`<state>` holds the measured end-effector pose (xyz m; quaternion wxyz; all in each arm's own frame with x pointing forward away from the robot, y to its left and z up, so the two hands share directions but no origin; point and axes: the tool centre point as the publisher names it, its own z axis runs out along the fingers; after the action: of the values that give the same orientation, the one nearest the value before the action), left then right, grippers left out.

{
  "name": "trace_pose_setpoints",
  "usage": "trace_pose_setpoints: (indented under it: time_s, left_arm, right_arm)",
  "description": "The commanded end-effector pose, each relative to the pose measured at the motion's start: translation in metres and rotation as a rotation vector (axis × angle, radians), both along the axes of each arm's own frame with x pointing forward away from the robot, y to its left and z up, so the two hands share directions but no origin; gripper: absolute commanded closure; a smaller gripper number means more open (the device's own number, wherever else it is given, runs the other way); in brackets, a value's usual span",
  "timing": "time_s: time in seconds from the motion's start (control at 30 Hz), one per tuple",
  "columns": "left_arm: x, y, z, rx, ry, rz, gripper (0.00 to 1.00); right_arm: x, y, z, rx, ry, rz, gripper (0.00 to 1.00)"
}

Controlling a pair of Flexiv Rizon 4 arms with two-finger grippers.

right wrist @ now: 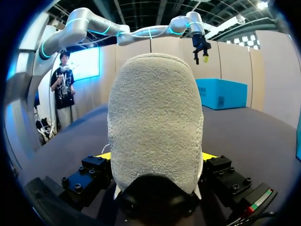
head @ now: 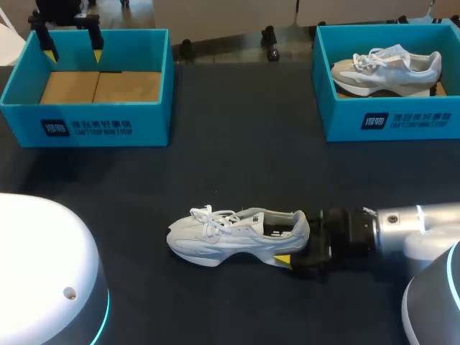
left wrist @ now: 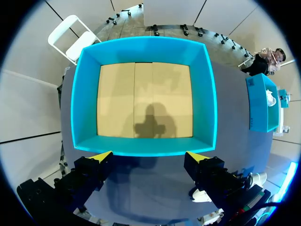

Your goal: Take the shoe out of the shoebox, open the shoe tongue, remove and reinsert the insole, then place the shoe into the shoebox

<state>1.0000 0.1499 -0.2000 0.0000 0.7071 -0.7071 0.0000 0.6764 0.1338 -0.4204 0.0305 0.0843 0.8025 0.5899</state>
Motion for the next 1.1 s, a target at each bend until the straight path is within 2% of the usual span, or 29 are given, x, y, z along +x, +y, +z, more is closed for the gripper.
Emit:
trace_pose_setpoints:
  time_s: [0.03,0.07,0.1,0.13,0.17,0.2,1.1]
  left_arm:
    - [0.0,0.0,0.0,0.0,0.0,0.0,0.0]
    - [0.0,0.0,0.0,0.0,0.0,0.0,0.0]
    - [0.0,0.0,0.0,0.0,0.0,0.0,0.0]
    - [0.0,0.0,0.0,0.0,0.0,0.0,0.0]
    - [0.0,0.0,0.0,0.0,0.0,0.0,0.0]
    - [0.0,0.0,0.0,0.0,0.0,0.0,0.0]
    - [0.0,0.0,0.0,0.0,0.0,0.0,0.0]
  right_arm:
    - [0.0048,0.0032,-0.0025,-0.003,0.009,0.011,0.0]
    - [0.0049,0.0032,-0.0025,-0.003,0.009,0.013,0.0]
    - [0.005,0.0032,-0.0025,-0.002,0.009,0.014,0.45]
    - [0.0051,0.0032,-0.0026,-0.001,0.007,0.014,0.66]
    - [0.0052,0.0032,-0.0027,0.001,0.004,0.014,0.96]
    - [0.0052,0.0032,-0.0028,0.003,0.002,0.015,1.0]
    - [0.0091,0.0015,0.0003,0.009,-0.02,0.038,1.0]
